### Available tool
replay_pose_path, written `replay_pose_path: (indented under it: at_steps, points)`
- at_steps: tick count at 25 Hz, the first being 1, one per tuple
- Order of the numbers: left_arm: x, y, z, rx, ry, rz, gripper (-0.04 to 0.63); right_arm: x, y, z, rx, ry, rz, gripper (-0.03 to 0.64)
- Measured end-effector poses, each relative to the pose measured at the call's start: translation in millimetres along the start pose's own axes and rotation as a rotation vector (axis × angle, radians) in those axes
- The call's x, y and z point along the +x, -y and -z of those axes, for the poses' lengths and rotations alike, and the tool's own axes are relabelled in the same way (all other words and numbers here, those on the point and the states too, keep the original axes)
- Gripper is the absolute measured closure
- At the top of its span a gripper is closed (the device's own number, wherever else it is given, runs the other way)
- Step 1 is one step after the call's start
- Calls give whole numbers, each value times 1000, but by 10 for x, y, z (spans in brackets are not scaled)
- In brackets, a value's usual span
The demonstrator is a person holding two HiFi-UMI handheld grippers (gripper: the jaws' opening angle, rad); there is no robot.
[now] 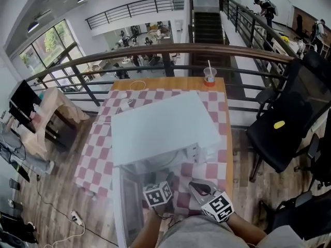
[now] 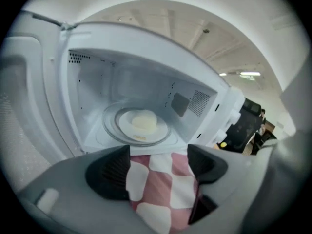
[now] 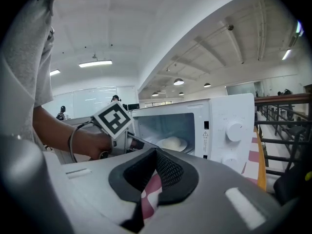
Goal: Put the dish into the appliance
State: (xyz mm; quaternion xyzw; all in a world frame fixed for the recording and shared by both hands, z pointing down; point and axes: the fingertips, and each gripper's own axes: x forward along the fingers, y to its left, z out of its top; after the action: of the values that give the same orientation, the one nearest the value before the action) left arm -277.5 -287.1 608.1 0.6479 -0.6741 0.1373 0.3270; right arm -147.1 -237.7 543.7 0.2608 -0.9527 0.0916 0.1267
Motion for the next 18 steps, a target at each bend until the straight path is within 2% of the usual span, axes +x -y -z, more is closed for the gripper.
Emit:
replay_pose_path:
  at_steps: [1,3,5,7,14,18]
  points:
    - [-109,69,-17,1,38,20,244,-39,-16,-4,4,4,6,618]
    - [-355,201,-25,9,125,47,392,-152,-53,-2,13,12,17,618]
    - [-625,288,30,11,201,54,511,-296,-90,18,15,17,34,618]
    - [-892,308,131,22,245,53,583,-444,-145,30,23,35,49,618]
    - [-1858,269,624,74,331,53,584,-1056,-466,-42,7,113,79,618]
    - [-2329,354,1103,47,321,77,584,-1615,-712,69,35,126,115,618]
